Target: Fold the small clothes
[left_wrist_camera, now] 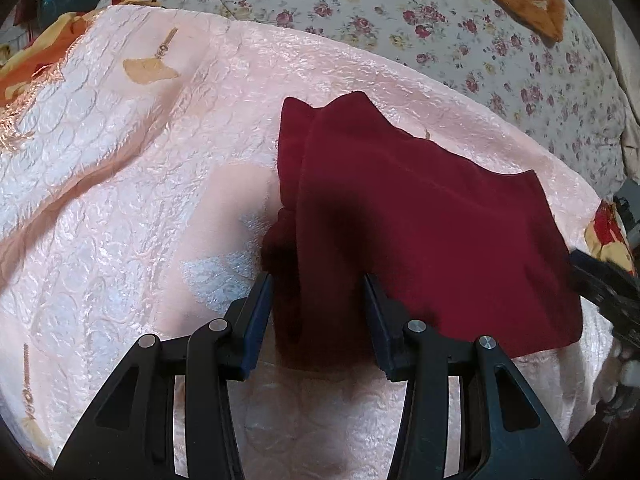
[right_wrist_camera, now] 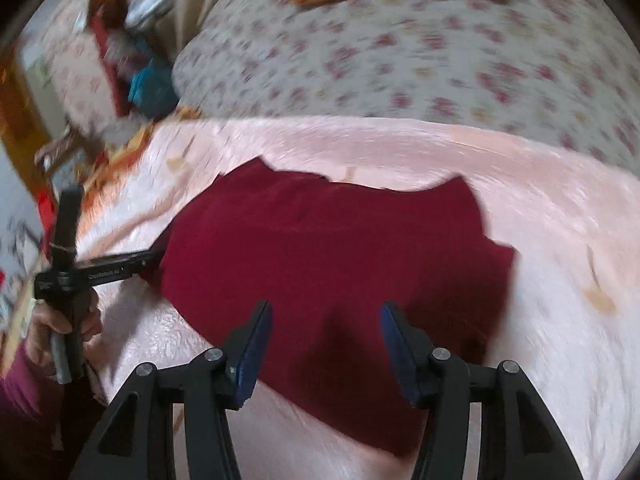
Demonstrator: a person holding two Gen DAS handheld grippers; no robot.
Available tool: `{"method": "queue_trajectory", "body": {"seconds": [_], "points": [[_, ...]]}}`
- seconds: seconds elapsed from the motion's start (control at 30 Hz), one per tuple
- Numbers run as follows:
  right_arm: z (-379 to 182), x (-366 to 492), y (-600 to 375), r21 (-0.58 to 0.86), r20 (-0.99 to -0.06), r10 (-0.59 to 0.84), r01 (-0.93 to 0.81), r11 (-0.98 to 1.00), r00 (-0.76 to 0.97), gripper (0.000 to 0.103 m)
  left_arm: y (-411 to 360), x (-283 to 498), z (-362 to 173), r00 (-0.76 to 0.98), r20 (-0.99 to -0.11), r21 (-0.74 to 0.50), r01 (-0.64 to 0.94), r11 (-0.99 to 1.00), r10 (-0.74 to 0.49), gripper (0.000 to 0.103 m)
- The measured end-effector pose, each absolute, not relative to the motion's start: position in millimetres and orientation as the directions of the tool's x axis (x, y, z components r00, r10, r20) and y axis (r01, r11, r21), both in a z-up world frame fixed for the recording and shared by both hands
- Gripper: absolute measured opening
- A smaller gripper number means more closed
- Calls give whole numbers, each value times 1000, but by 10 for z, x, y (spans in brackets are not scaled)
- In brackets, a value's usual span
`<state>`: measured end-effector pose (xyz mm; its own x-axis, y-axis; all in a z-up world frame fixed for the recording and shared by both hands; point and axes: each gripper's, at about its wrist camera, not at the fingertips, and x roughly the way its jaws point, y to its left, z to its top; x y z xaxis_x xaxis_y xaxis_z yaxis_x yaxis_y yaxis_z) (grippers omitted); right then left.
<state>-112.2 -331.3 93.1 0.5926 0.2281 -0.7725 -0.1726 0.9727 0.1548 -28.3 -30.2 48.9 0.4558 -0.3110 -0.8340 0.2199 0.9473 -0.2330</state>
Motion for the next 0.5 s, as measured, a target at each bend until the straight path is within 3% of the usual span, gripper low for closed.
{"method": "queue_trajectory", "body": {"seconds": [0.5], "points": [[408,268,-2321,146,-850,238,-224,964,469,53,-204,-202,382,444,-811,-309,225,924,-380,50]]}}
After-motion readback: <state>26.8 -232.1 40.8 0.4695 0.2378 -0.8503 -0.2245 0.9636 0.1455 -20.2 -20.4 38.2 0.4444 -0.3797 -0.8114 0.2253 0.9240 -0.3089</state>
